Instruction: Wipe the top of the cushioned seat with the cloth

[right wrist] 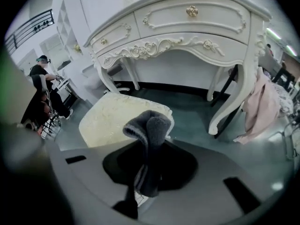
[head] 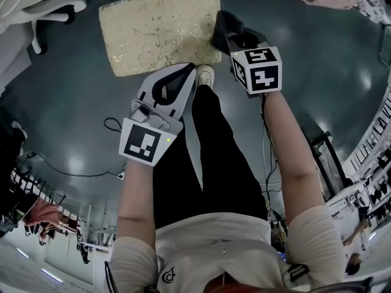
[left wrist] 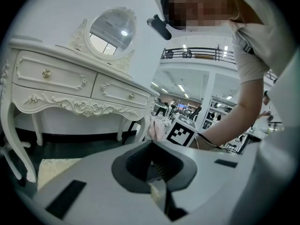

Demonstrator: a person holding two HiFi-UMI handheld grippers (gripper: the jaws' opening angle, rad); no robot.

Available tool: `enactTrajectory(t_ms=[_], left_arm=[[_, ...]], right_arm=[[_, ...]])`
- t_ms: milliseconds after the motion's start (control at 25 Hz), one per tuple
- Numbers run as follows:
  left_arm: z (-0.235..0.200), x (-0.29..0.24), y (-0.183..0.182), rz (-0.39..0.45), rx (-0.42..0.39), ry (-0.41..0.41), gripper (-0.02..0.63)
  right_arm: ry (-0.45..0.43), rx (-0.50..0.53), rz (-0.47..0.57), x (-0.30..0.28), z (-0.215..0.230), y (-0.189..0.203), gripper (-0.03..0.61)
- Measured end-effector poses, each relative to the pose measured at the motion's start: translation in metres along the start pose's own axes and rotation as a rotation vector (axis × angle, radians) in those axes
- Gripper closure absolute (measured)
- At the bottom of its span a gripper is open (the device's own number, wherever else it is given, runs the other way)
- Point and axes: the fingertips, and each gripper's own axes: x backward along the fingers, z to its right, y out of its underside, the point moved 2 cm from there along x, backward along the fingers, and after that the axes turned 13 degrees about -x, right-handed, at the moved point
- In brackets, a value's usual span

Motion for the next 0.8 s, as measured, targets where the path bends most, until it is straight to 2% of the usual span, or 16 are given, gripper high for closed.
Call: enactTrajectory(t_ms=[200, 440, 800], left_arm=[[0.0, 0.031, -0.002, -0.025, -0.117, 0.051, 0.601], [-0.026, 0.098, -0.001, -0.021, -0.091, 0.001, 0.601], [-0.082, 0.208, 0.044, -0.063, -0.064, -0.084, 0.601]], right_arm=[[-0.019, -0.008, 0.024, 0.018, -0.048, -0.002, 0.503], [-0.061, -0.002, 0.01, 0.009, -0.124, 0.012, 0.503], [-0.153, 0.039, -0.045, -0.038, -0.25, 0.041, 0.503]])
